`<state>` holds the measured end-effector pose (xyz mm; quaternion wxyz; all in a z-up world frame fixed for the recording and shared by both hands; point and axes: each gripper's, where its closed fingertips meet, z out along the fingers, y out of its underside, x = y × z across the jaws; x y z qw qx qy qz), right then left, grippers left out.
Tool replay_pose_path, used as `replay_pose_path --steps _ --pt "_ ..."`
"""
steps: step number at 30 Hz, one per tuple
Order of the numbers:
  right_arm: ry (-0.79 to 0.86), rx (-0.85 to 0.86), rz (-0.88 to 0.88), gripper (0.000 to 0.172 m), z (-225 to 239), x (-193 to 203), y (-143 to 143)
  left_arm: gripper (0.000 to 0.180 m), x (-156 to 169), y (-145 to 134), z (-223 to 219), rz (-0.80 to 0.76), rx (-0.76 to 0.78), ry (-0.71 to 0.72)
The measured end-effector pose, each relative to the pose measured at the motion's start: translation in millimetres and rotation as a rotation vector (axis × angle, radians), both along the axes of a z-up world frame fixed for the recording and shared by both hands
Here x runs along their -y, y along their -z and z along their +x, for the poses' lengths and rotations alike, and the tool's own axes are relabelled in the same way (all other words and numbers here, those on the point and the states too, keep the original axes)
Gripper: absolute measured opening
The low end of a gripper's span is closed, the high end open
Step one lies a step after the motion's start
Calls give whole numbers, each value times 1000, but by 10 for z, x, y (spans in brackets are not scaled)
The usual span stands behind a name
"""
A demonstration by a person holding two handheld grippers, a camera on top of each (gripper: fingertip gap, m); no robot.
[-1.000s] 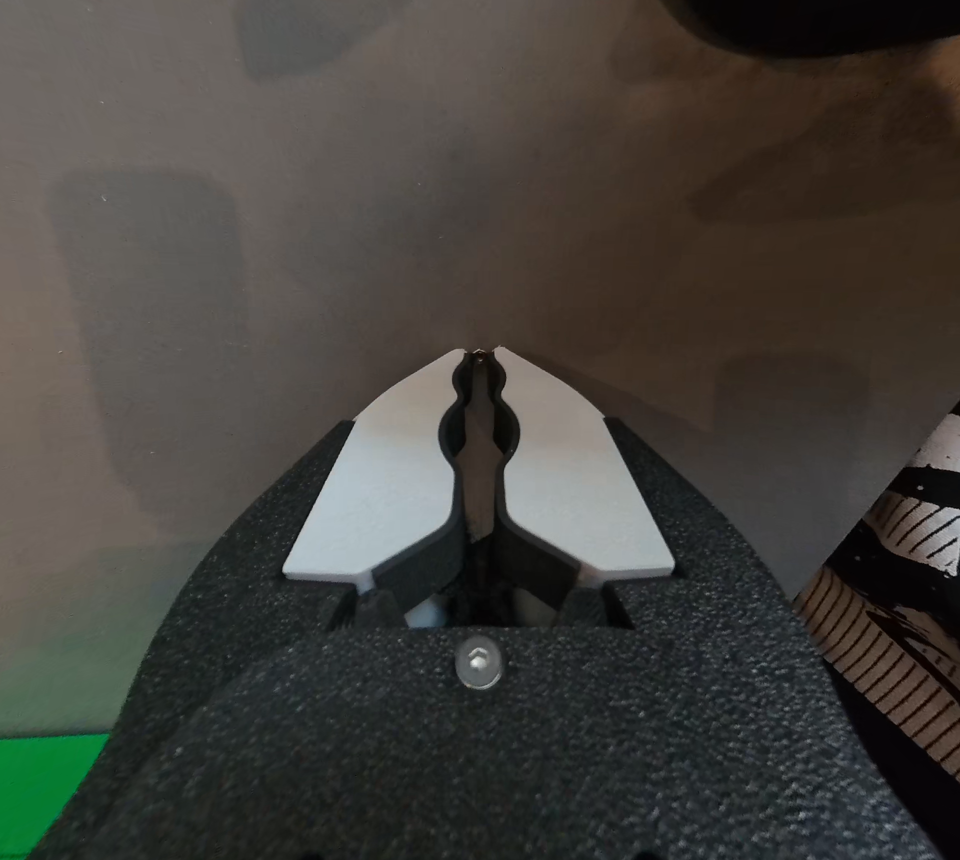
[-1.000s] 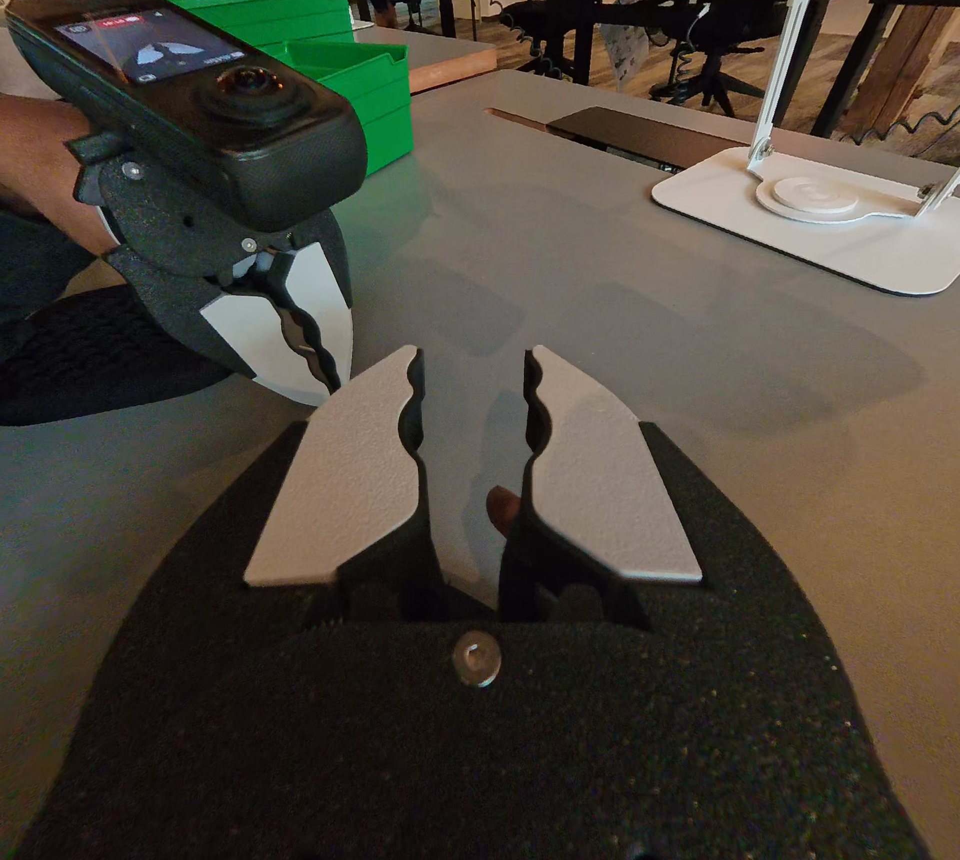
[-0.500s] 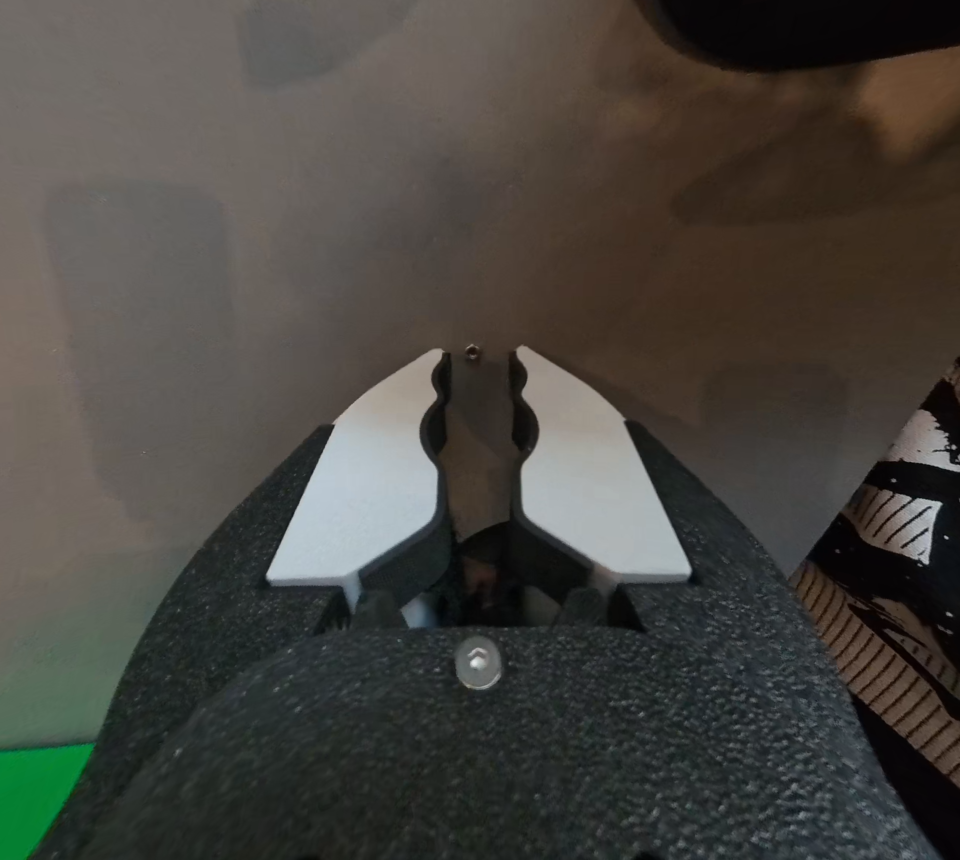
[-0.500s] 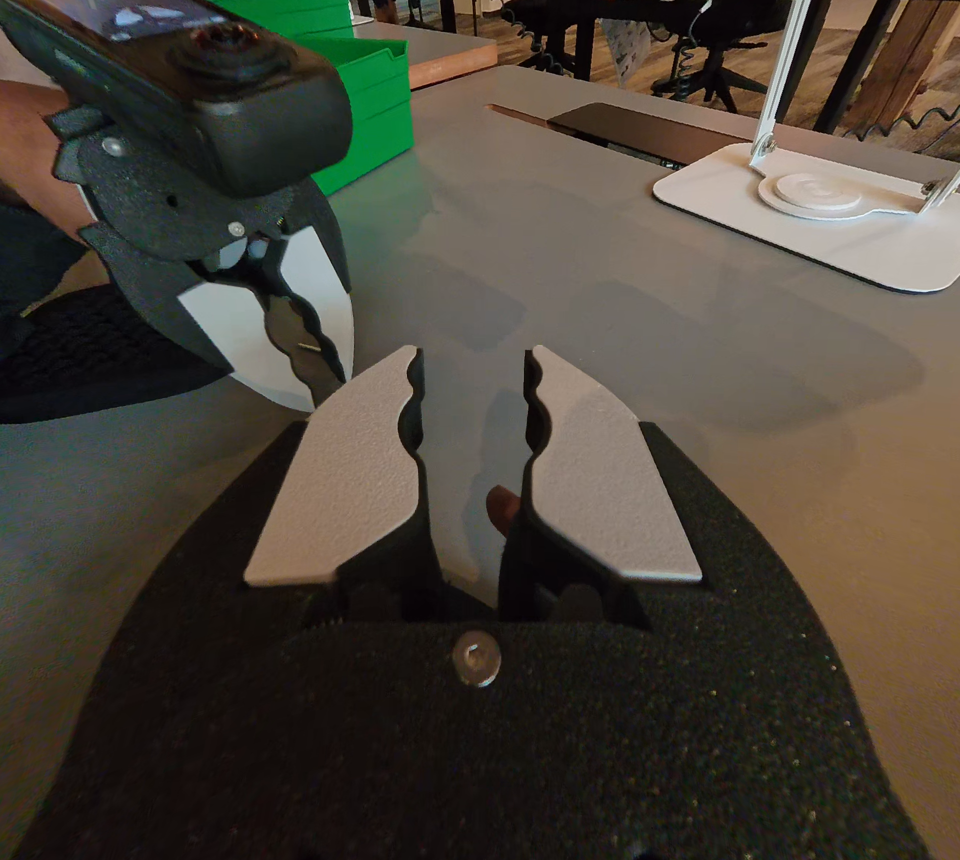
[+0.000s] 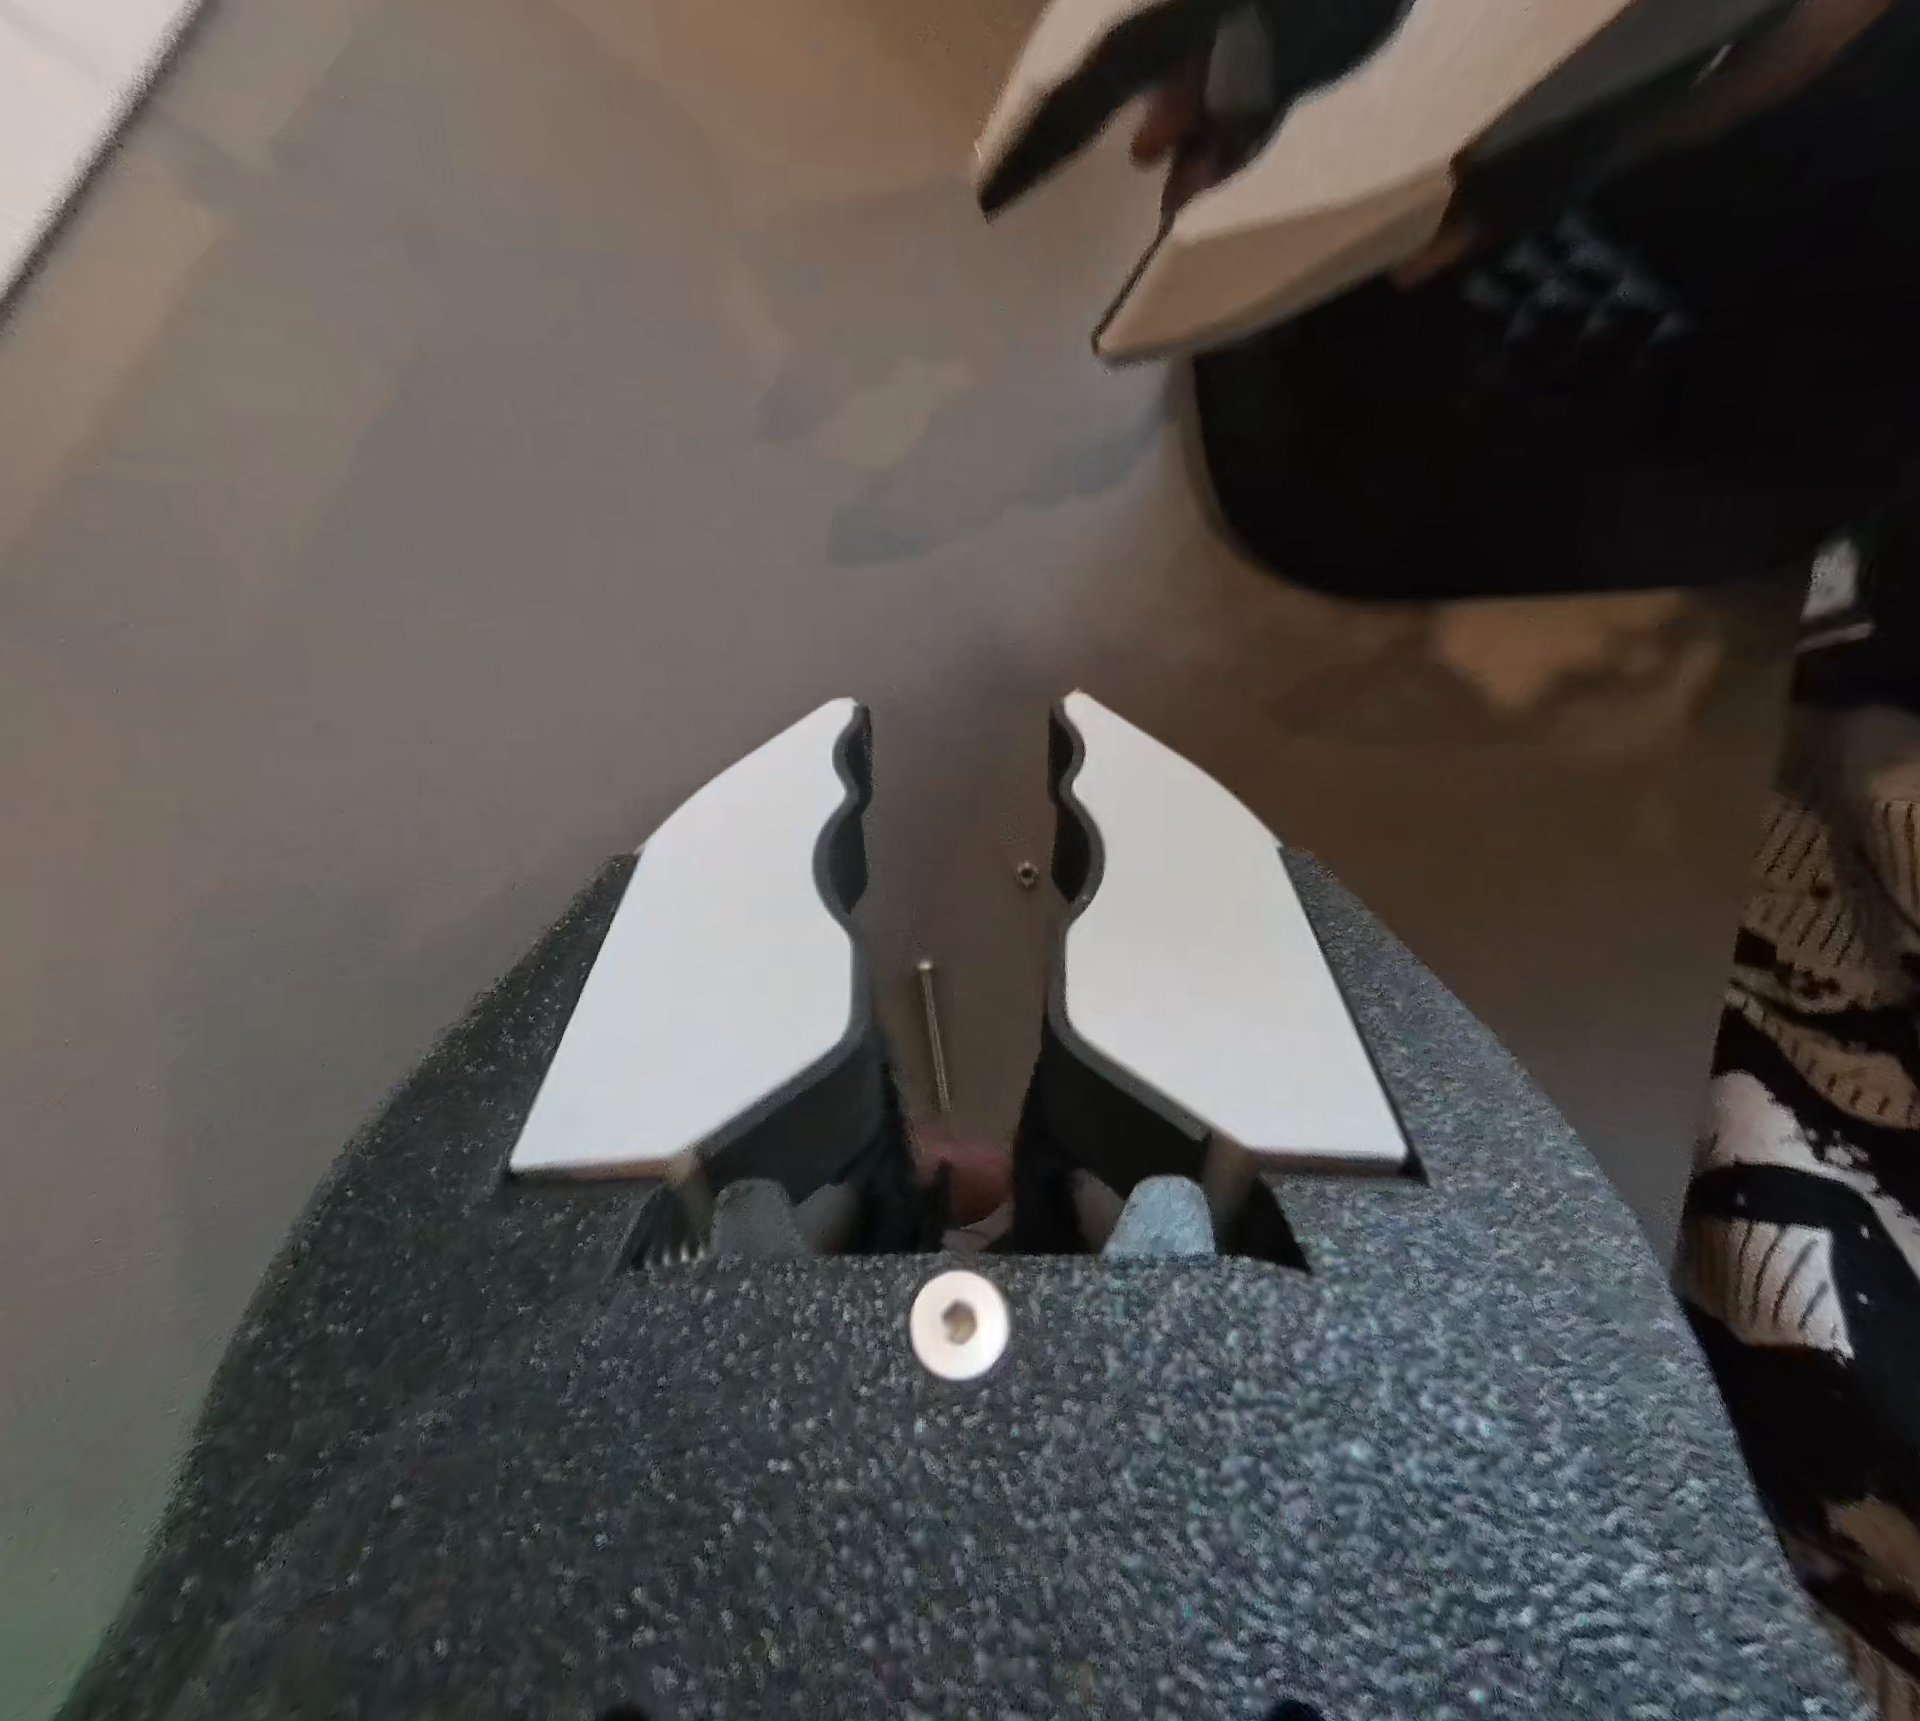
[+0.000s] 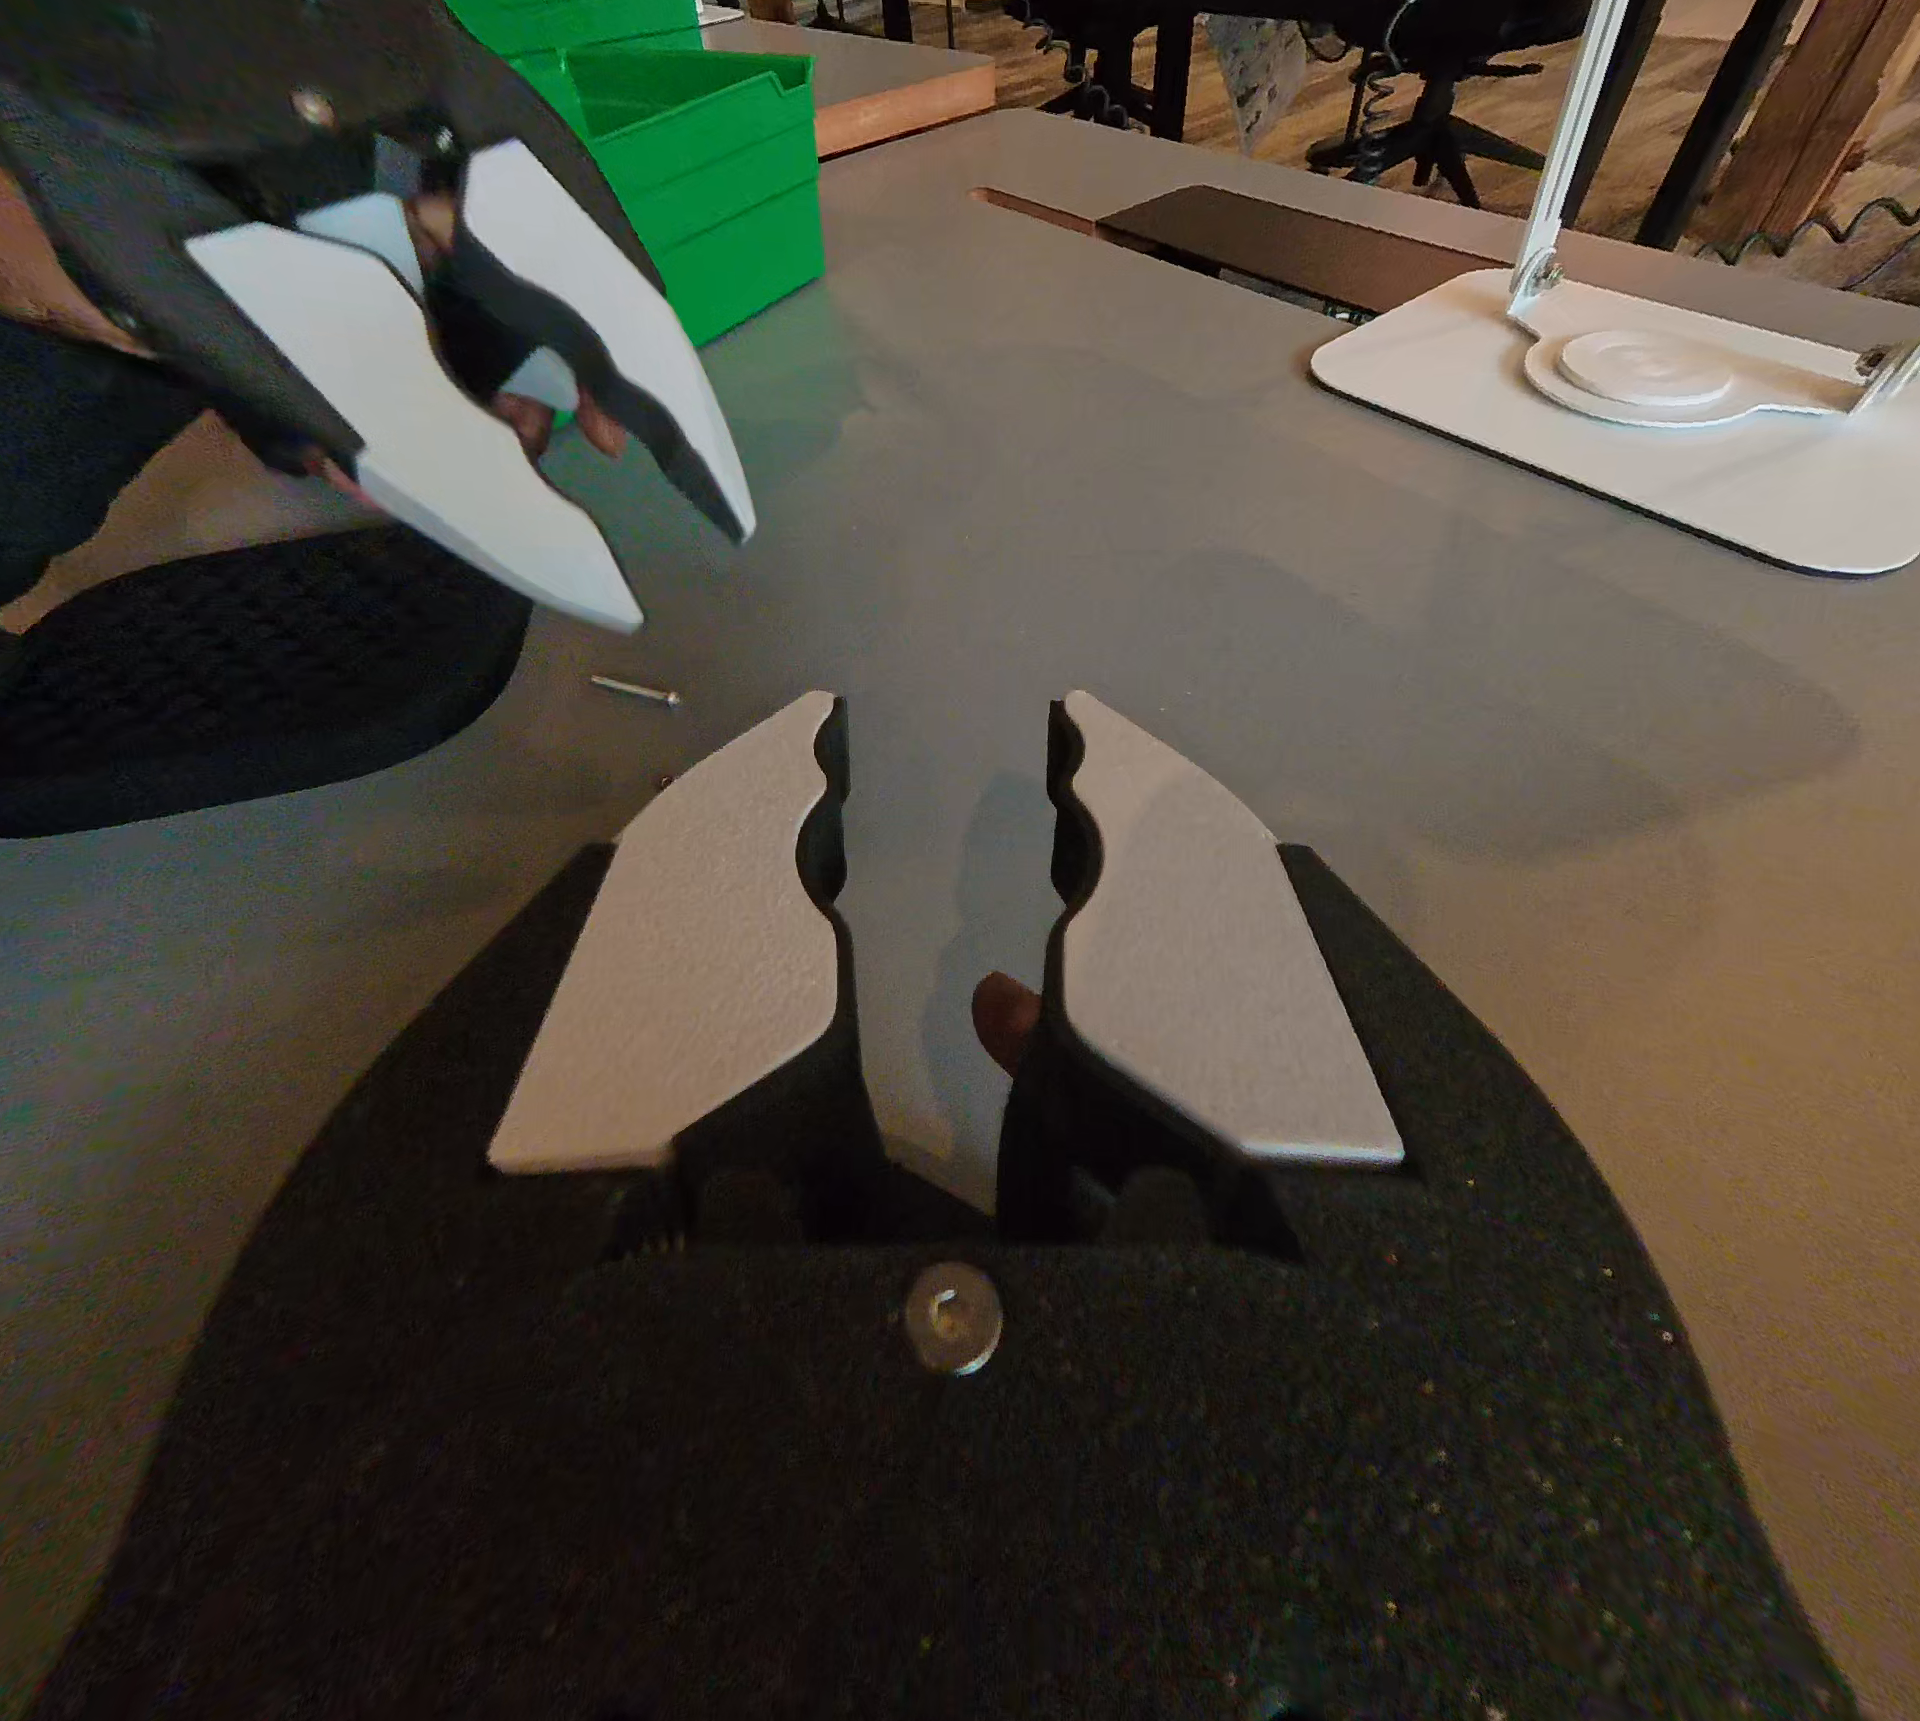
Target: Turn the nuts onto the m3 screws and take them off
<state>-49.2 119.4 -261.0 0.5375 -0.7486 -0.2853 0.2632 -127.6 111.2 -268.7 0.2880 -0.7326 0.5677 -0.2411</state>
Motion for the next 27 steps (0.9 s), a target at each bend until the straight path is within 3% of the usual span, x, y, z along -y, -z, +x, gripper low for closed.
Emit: replay_pose_path --steps 9,17,21,27 --pt "-21 30 -9 36 -54 7 27 38 -103 -488 -303 96 476 -34" --pt "-97 123 -9 36 -240 55 -28 39 -111 -621 -797 215 782 -77" --pt "-217 271 -29 35 -423 121 -15 39 -33 -642 -920 232 851 -38" --pt "-548 637 -35 29 -791 223 182 42 52 -595 -927 246 850 8"
